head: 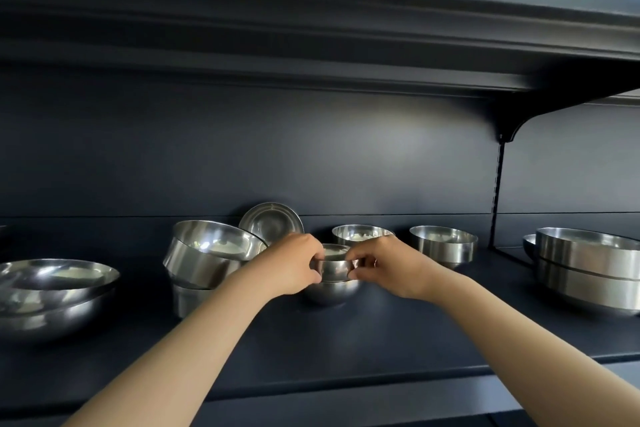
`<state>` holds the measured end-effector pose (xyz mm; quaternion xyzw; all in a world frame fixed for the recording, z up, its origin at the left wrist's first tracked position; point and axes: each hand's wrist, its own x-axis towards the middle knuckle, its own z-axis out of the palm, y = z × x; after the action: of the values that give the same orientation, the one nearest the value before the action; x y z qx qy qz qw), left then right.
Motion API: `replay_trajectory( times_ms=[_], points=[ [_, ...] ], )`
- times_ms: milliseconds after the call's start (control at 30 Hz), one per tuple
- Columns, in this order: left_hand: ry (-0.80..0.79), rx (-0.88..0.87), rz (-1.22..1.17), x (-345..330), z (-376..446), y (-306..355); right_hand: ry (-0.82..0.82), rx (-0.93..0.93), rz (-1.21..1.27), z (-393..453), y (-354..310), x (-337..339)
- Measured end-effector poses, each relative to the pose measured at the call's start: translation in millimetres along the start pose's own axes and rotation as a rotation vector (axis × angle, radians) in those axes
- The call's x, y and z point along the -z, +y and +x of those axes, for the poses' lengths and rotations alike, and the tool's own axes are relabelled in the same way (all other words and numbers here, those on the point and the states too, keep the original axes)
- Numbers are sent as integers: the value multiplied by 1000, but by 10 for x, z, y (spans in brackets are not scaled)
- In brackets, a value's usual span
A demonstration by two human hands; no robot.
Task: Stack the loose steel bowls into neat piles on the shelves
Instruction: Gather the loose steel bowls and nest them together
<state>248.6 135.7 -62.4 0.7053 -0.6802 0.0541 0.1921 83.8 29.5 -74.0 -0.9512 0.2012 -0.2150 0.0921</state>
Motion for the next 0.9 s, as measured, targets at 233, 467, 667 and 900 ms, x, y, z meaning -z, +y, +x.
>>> replay_trajectory(
  times_ms=[233,467,667,900],
  points=[
    [-14,-33,23,-64,2,-39,11,36,-15,-28,31,-46],
    [-22,-30,17,-74,-24,-41,-51,9,-92,19,1,-13],
    [-11,-58,-38,-127,-25,51,-39,6,-129,-87,80,45],
    [-1,-131,-107,-289,91,426,-31,-97,-155,-477,320,295]
  ],
)
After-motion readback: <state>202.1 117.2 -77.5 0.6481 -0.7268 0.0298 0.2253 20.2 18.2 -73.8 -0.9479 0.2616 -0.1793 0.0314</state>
